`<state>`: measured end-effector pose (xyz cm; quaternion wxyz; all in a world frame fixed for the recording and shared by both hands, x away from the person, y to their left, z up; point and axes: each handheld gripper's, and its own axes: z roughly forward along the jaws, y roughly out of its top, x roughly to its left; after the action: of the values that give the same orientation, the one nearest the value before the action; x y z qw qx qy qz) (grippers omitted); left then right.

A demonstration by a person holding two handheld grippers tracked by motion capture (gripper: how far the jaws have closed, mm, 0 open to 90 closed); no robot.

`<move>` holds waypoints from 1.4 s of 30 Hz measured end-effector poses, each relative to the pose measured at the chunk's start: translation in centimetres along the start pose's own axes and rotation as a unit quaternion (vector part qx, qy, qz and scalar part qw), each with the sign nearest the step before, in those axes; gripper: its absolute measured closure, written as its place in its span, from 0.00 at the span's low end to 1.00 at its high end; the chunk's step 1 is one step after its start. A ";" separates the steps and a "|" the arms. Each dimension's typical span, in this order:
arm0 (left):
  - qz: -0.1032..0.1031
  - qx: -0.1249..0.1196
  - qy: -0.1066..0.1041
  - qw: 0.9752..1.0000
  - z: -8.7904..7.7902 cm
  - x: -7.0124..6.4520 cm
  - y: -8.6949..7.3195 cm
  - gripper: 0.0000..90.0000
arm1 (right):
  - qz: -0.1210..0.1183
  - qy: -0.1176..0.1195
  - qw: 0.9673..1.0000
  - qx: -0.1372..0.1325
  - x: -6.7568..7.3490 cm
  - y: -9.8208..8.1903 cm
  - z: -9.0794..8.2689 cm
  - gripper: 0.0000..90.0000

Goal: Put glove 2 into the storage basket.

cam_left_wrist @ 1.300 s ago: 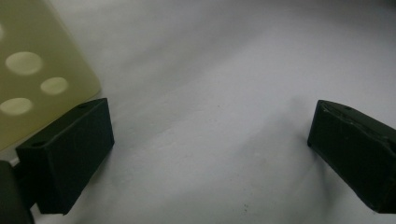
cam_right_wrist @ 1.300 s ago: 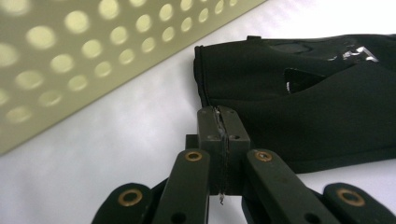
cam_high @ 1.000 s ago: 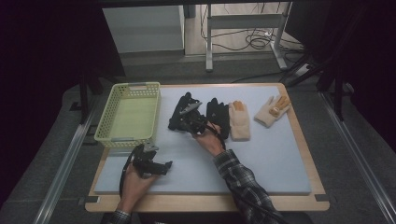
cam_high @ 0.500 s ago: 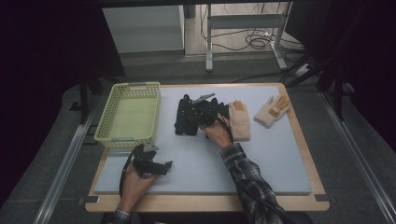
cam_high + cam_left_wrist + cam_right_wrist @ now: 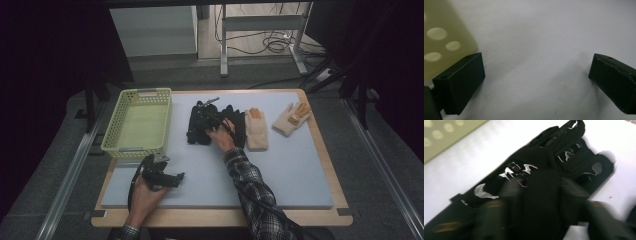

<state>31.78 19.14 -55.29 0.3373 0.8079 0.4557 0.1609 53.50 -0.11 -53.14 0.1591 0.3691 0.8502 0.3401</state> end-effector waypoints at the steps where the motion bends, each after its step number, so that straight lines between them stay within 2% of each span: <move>1: -0.002 0.000 0.000 1.000 0.0 0.0 0.0 0.01 | 0.001 0.002 1.000 0.001 0.0 0.0 -0.1 0.82; 3: 0.000 0.000 0.000 1.000 0.0 0.0 0.0 0.01 | 0.000 0.000 1.000 0.002 0.1 0.0 -0.2 0.88; 6: 0.000 0.000 0.000 1.000 0.0 0.0 0.0 0.01 | -0.006 -0.009 1.000 0.012 0.4 0.3 -0.5 0.90; 9: 0.000 0.000 0.000 1.000 0.0 0.0 0.0 0.01 | -0.015 -0.005 1.000 0.014 0.7 0.3 -1.2 0.90; 10: -0.001 0.000 0.000 1.000 0.0 0.0 0.0 0.01 | -0.011 0.008 1.000 0.004 0.9 0.4 -2.1 0.91; 11: -0.001 0.000 0.000 1.000 0.0 0.0 0.0 0.01 | -0.011 0.008 1.000 0.004 0.9 0.4 -2.1 0.91; 14: 0.000 0.000 0.000 1.000 0.0 0.0 0.0 0.01 | 0.000 0.026 1.000 -0.010 1.2 0.5 -3.8 0.91; 21: 0.000 0.002 0.001 1.000 0.0 0.0 0.0 0.01 | -0.009 0.053 0.998 -0.038 2.7 -0.1 -8.0 0.91; 24: 0.002 0.001 0.000 1.000 0.0 0.0 0.0 0.01 | -0.001 0.068 0.996 -0.049 3.3 -0.8 -10.0 0.91; 30: -0.001 -0.001 0.000 1.000 0.0 0.0 0.0 0.01 | -0.005 0.086 0.994 -0.065 4.7 -3.3 -13.6 0.91; 35: -0.004 -0.003 0.001 1.000 0.1 -0.1 0.0 0.01 | 0.007 0.099 0.992 -0.072 5.9 -6.2 -16.1 0.91; 38: -0.004 -0.003 0.000 1.000 0.1 -0.1 0.0 0.01 | 0.008 0.099 0.993 -0.071 6.5 -7.9 -16.4 0.91; 42: -0.003 -0.001 0.001 1.000 0.0 -0.1 0.0 0.01 | 0.013 0.096 0.994 -0.059 6.7 -10.2 -15.5 0.91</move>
<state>31.77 19.08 -55.30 0.3385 0.8060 0.4580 0.1612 35.57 -7.41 -49.24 0.0935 0.3360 0.8349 0.4258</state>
